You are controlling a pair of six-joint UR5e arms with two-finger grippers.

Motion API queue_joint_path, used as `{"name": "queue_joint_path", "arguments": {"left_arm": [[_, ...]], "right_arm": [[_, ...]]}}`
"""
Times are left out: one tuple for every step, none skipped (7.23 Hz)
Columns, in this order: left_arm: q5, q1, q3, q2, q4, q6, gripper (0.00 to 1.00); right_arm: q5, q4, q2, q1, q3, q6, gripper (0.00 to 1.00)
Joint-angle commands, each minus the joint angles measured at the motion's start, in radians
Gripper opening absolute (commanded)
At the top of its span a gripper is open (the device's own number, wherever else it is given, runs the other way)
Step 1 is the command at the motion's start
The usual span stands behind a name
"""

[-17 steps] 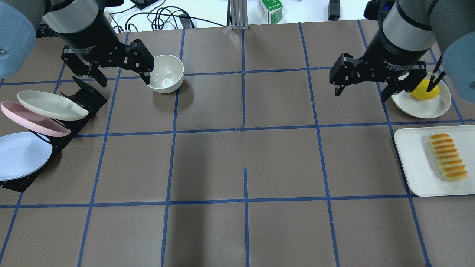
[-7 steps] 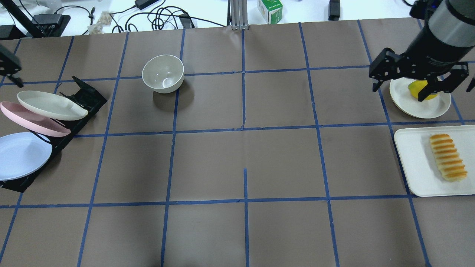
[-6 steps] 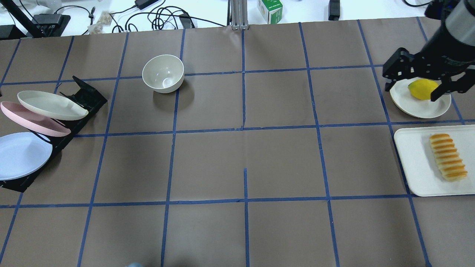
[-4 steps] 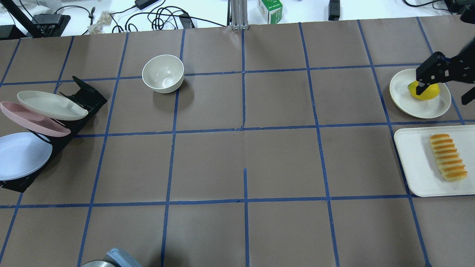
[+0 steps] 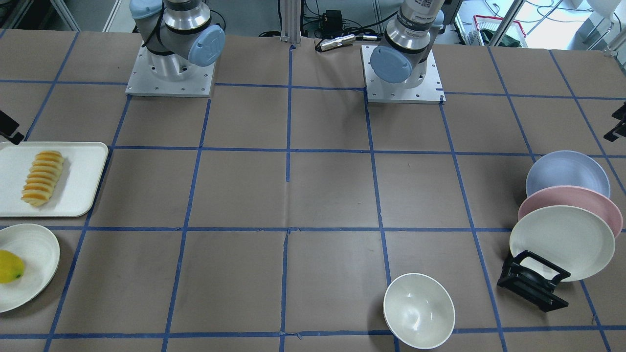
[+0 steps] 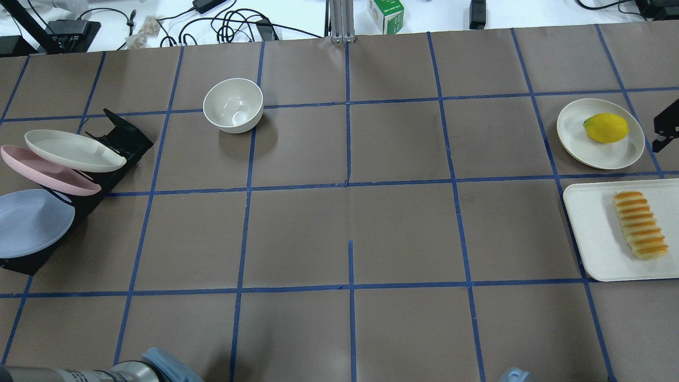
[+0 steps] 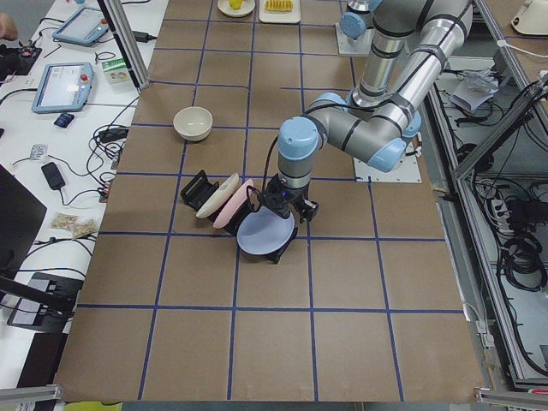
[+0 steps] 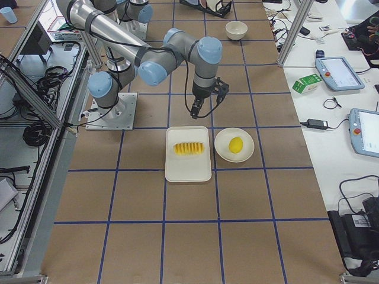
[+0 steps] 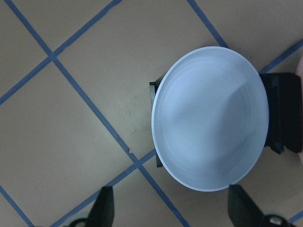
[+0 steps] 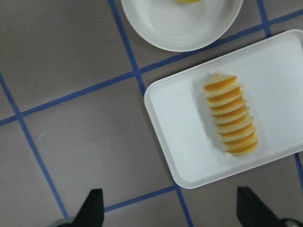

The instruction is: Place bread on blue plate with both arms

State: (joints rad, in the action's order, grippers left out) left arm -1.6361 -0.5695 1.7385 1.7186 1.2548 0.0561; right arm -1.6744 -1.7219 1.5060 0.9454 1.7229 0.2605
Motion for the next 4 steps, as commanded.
{"name": "queue_joint_path", "arguments": {"left_arm": [[-0.06,0.023,0.003,0.1,-0.035,0.001,0.82],[-0.089,0.022,0.0,0.142,-0.126,-0.001,0.79],[-0.085,0.019,-0.001,0.169,-0.146,-0.01,0.79],[-0.082,0.014,-0.001,0.176,-0.144,-0.009,0.79]], "right_arm": [[-0.074,-0.012,-0.068,-0.011,0.003,0.005,1.0],[-0.076,-0.042,-0.105,-0.016,0.003,0.006,1.0],[-0.076,-0.138,-0.124,-0.026,0.004,0.012,1.0],[-0.07,-0.153,-0.142,-0.027,0.009,0.014,1.0]]}}
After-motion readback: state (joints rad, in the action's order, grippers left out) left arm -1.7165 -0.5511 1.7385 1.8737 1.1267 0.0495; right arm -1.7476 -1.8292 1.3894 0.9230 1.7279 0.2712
